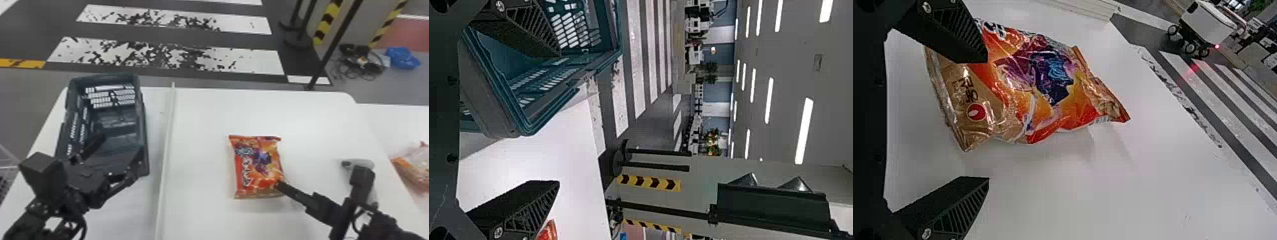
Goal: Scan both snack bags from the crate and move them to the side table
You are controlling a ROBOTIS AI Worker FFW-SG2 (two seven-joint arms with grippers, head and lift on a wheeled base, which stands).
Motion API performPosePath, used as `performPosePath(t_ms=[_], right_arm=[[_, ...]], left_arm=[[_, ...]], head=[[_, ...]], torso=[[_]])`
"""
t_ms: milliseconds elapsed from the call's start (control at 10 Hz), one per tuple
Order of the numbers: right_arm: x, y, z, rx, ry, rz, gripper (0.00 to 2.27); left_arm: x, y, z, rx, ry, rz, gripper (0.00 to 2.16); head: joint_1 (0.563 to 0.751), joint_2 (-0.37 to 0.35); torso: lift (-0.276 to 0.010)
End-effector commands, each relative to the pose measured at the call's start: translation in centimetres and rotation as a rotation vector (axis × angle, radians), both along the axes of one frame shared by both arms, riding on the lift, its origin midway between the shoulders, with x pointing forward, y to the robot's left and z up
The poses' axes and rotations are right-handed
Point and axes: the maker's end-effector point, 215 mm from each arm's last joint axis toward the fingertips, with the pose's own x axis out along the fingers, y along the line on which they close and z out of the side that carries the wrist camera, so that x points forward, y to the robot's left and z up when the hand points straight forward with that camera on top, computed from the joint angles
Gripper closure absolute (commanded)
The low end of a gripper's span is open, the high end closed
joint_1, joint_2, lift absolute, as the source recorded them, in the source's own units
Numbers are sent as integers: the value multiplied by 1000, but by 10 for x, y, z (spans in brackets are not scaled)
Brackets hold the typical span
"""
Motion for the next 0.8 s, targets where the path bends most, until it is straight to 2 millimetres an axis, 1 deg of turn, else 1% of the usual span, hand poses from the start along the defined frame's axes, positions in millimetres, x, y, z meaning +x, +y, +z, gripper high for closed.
performPosePath(t_ms=[0, 100, 200, 300, 400, 500, 700], right_arm=[[4, 4, -1, 23, 8, 6, 120], [6, 10, -2, 51, 18, 11, 167], [8, 12, -1, 65, 18, 17, 448], [10, 13, -1, 69, 17, 24, 1163], [9, 13, -1, 75, 22, 22, 2148], [7, 15, 3, 111, 20, 16, 2250], [8, 8, 18, 168, -14, -11, 2250]], left_arm=[[0, -1, -2, -1, 4, -3, 90], [-1, 0, -4, -1, 7, -1, 90], [-1, -1, -4, 0, 9, -3, 90], [-1, 0, -4, 1, 9, -4, 93], [-1, 0, -5, 3, 8, -4, 93], [-1, 0, -6, 2, 11, -3, 93], [0, 0, -9, 0, 16, -2, 93]], head=[[695, -84], [695, -82], [695, -77], [695, -68], [695, -65], [695, -64], [695, -61]], torso=[[-75], [-75], [-75], [-75], [-75], [-75], [-75]])
